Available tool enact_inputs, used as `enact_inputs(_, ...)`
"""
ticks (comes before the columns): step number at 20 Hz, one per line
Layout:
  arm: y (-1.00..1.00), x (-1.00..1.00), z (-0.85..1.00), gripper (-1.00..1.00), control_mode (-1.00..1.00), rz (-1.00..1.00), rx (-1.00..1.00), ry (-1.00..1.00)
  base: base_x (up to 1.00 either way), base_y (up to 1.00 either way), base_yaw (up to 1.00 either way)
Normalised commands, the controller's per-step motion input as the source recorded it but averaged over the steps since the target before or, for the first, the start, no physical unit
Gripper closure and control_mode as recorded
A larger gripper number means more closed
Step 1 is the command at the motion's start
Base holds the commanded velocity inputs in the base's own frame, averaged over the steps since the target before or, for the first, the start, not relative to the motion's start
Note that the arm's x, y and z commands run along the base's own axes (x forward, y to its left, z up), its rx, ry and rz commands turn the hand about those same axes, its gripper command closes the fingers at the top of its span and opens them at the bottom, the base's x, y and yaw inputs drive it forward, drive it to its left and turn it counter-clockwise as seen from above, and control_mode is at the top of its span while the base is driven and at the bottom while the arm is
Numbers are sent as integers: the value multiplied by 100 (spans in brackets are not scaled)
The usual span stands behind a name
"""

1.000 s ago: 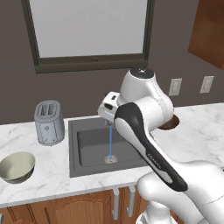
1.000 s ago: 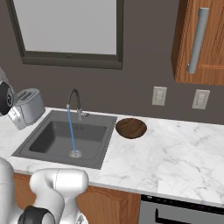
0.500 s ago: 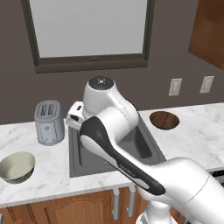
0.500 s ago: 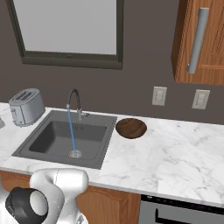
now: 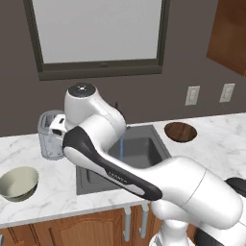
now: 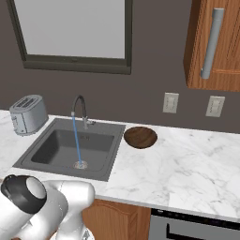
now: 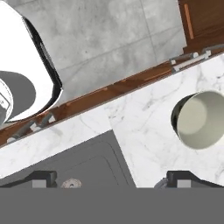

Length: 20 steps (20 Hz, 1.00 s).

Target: Rinse each bowl for a few seconds and place them down in the sink or on the counter.

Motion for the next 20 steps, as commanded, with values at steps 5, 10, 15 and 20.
enact_inputs(5, 11, 0, -21, -100, -100, 11, 2, 8, 0, 0, 0)
enact_inputs(10, 20, 0, -28, -100, -100, 10, 2, 6, 0, 0, 0)
enact_inputs(15, 31, 0, -29, -100, -100, 9, 0, 2, 0, 0, 0)
enact_inputs(20, 35, 0, -10, -100, -100, 6, -2, 0, 0, 0, 0)
